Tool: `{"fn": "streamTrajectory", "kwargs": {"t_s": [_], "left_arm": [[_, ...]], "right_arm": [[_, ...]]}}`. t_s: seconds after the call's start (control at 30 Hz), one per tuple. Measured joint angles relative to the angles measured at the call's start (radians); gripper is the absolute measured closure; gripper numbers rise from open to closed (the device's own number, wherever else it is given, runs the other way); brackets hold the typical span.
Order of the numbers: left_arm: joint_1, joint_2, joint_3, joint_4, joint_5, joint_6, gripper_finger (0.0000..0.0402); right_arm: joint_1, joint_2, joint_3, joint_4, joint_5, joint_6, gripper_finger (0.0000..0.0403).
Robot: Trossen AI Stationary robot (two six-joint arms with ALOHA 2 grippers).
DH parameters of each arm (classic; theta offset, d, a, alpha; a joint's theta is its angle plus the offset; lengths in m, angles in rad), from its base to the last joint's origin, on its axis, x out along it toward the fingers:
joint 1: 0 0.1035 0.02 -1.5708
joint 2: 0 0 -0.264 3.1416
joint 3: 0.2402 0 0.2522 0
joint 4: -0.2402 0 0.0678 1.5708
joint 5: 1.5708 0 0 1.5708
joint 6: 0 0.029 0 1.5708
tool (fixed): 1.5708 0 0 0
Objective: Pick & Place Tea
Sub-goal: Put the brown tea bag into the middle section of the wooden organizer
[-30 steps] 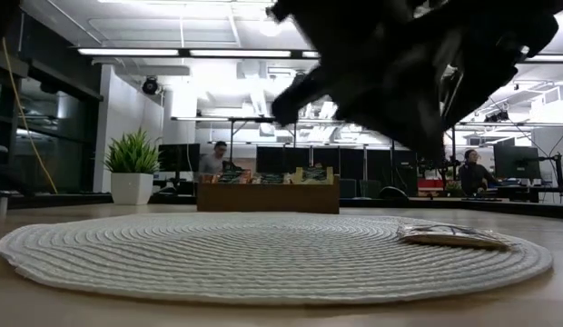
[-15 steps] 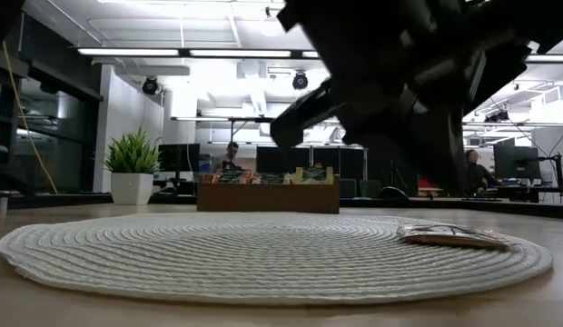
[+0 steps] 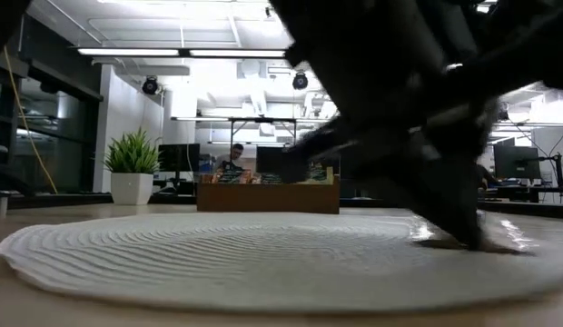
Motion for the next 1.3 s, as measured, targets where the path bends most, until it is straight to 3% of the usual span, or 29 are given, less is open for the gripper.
{"fn": "streamTrajectory", "kwargs": {"t_s": [0.07,0.27,0.47,0.7,0.97,1.3], "left_arm": [[0.0,0.008,0.004,0.036,0.047,-0.003,0.0401],[0.001,0.009,0.004,0.023,0.061,-0.01,0.0401],[0.001,0.009,0.004,-0.014,0.03,-0.026,0.0401],[0.001,0.01,0.003,-0.019,0.038,-0.026,0.0401],[0.0,0.011,0.002,-0.026,0.039,-0.025,0.0401],[0.0,0.011,0.001,-0.027,0.042,-0.023,0.0401]], "right_arm": [[0.0,0.0,0.0,0.0,0.0,0.0,0.0268],[0.0,0.0,0.0,0.0,-0.021,0.007,0.0268],[0.001,0.004,0.0,0.05,-0.213,0.126,0.0268],[0.012,0.035,0.001,0.133,-0.257,0.209,0.0268],[0.015,0.216,0.002,0.205,-0.339,0.2,0.0259],[0.015,0.475,0.002,0.379,-0.481,0.165,0.017]]}}
